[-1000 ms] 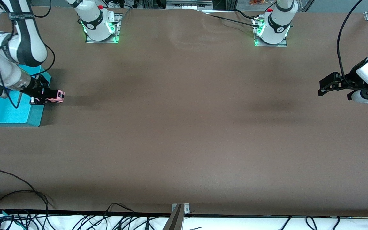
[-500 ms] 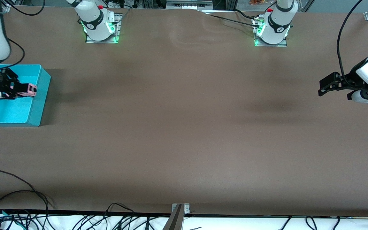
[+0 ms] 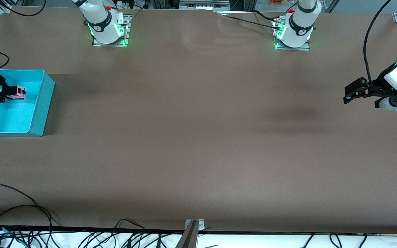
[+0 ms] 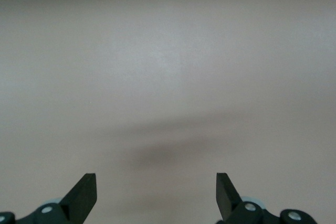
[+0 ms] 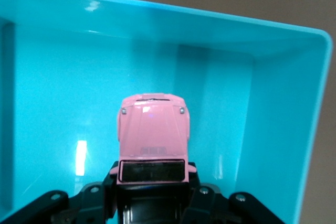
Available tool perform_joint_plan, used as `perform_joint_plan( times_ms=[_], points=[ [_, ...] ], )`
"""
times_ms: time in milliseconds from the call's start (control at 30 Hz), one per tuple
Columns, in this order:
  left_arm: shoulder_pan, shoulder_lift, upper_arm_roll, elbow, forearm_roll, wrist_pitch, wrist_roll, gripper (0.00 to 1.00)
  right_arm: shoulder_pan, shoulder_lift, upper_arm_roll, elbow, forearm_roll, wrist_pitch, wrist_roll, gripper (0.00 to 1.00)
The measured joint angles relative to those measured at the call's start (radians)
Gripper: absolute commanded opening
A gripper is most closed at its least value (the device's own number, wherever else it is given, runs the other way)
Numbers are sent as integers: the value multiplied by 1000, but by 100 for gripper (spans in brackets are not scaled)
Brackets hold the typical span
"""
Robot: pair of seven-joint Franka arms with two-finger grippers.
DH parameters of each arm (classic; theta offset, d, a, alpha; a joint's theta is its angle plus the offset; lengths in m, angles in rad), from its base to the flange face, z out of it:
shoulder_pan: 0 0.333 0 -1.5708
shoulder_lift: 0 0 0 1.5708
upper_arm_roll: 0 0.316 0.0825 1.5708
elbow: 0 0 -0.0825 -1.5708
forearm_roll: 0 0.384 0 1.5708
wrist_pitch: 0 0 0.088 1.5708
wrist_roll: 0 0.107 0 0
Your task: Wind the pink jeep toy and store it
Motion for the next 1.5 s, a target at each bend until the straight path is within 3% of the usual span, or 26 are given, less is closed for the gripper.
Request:
perform_joint_plan(
  times_ms=[500,667,767,1267,1500],
  points=[
    [0,0,0,0,0,0,0,100,-25,120,2,10,19,140,1,39],
    [0,0,0,0,0,0,0,100,-25,137,6,10,33,151,1,64],
    [0,0,0,0,0,0,0,100,-25,143,8,11,34,152,3,100],
    [1,0,1,0,0,0,0,100,-25,130,39,34,34,152,4,100],
    [1,0,0,0,0,0,0,100,-24,57,80,56,34,53,2,100]
  ],
)
